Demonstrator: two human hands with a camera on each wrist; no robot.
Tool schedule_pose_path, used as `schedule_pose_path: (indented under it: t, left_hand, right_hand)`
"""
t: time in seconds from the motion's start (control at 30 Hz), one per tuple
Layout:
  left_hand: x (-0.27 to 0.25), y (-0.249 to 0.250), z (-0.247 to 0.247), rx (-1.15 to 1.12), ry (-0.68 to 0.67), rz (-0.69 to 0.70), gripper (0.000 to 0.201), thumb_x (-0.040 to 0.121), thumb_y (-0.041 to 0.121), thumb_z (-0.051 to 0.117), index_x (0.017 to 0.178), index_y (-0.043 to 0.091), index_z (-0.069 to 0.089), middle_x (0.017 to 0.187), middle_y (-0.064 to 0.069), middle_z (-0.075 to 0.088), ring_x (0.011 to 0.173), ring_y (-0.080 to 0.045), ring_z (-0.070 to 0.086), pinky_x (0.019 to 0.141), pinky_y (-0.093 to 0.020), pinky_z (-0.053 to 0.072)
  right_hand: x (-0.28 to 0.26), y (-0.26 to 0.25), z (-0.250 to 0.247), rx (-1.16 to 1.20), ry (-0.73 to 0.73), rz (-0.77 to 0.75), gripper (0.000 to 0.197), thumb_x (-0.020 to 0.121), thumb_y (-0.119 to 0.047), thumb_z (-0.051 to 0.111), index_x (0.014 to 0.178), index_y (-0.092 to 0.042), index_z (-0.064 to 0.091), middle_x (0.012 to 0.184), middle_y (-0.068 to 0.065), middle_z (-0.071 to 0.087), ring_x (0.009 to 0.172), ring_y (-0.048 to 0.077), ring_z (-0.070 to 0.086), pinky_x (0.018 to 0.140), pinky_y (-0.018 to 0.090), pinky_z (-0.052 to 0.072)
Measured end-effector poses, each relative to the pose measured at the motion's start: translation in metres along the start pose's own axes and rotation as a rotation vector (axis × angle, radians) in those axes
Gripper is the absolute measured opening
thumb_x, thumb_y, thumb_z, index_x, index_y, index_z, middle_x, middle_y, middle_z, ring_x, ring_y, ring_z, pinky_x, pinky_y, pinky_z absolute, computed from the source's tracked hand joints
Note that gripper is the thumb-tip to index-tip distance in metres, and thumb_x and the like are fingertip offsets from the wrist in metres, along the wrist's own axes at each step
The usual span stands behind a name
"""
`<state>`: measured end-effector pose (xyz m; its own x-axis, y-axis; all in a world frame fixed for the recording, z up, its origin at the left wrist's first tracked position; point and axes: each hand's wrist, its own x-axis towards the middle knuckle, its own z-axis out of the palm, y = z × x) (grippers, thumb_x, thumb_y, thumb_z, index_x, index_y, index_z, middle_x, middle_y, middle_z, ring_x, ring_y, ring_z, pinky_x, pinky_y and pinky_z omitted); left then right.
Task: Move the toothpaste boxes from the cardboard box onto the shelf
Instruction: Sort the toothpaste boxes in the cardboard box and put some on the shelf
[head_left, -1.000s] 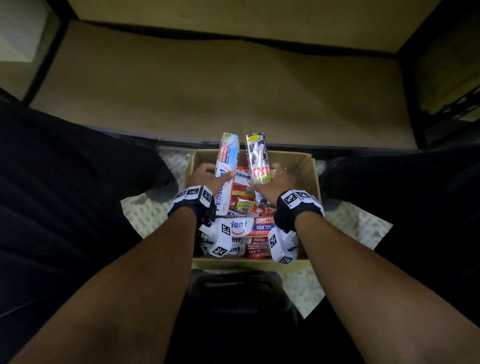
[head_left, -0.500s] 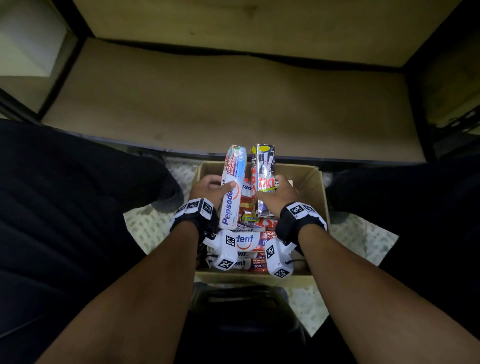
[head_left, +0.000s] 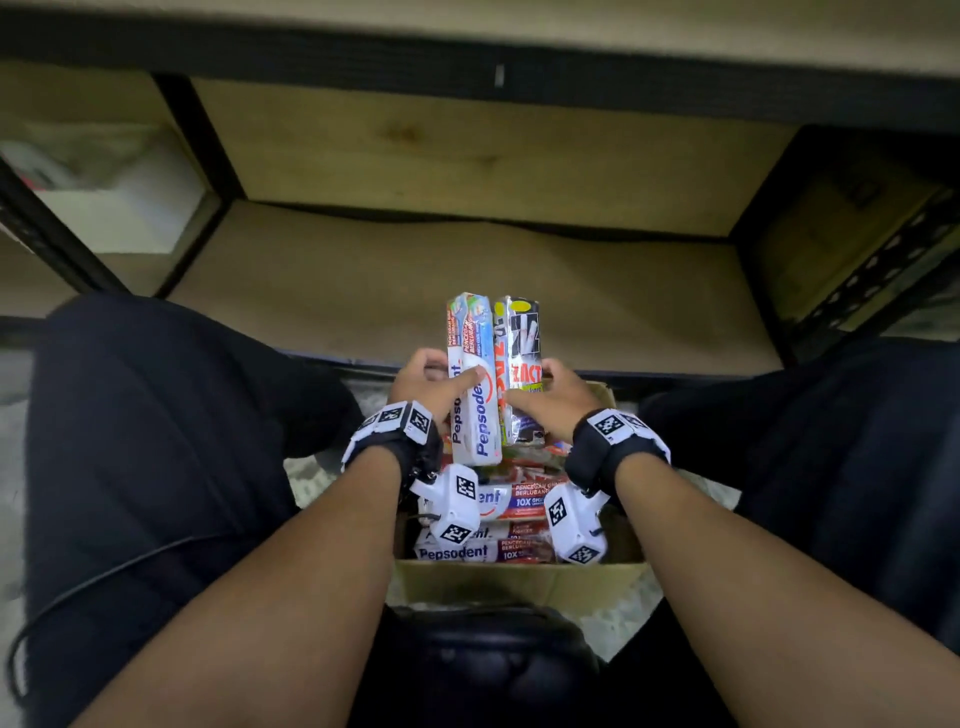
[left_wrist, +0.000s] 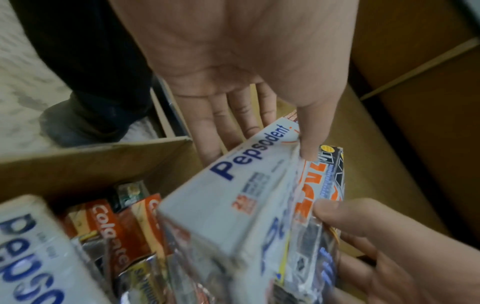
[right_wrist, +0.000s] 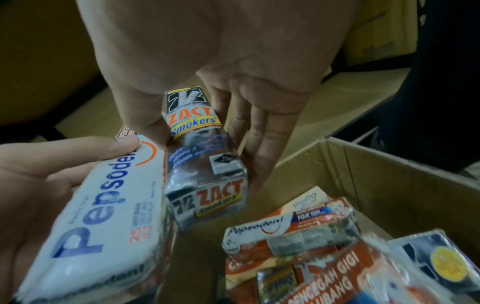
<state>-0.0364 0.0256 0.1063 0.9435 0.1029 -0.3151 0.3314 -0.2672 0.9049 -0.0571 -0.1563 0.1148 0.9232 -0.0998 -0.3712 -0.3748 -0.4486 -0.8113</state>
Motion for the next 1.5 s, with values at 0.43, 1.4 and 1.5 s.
schedule_pose_path:
  t: [0.43, 1.4, 1.5]
  left_hand:
    - [-0.034, 0.149, -0.052, 0.174, 0.028, 0.458, 0.04, 0.07, 0.046, 0.082, 0.089, 0.026, 0.053, 0.088, 0.001, 0.067, 0.076, -0.017, 0.068, 0.06, -0.031, 0.054]
    - [0.097, 0.386, -0.075, 0.79, 0.093, 0.62, 0.033, 0.086, 0.045, 0.069, 0.115, 0.031, 0.072, 0.123, 0.008, 0.068, 0.094, -0.013, 0.062, 0.079, -0.021, 0.047]
    - [0.12, 0.392, -0.068, 0.787, 0.101, 0.577, 0.032, 0.086, 0.042, 0.069, 0.112, 0.025, 0.074, 0.114, 0.006, 0.07, 0.086, -0.013, 0.061, 0.072, -0.023, 0.048]
  right_hand:
    - [-0.064, -0.113, -0.091, -0.151, 0.319, -0.307, 0.048, 0.068, -0.045, 0.074, 0.109, -0.033, 0.052, 0.099, -0.009, 0.067, 0.083, 0.01, 0.066, 0.074, 0.036, 0.06]
    - [0.036, -0.323, -0.202, -1.003, 0.422, -0.253, 0.048, 0.095, -0.049, 0.045, 0.133, -0.024, 0.061, 0.133, 0.005, 0.061, 0.113, 0.031, 0.06, 0.097, 0.036, 0.051]
    - [0.051, -0.325, -0.206, -1.013, 0.411, -0.283, 0.05, 0.097, -0.05, 0.041, 0.135, -0.022, 0.059, 0.141, 0.006, 0.054, 0.121, 0.032, 0.055, 0.102, 0.036, 0.047]
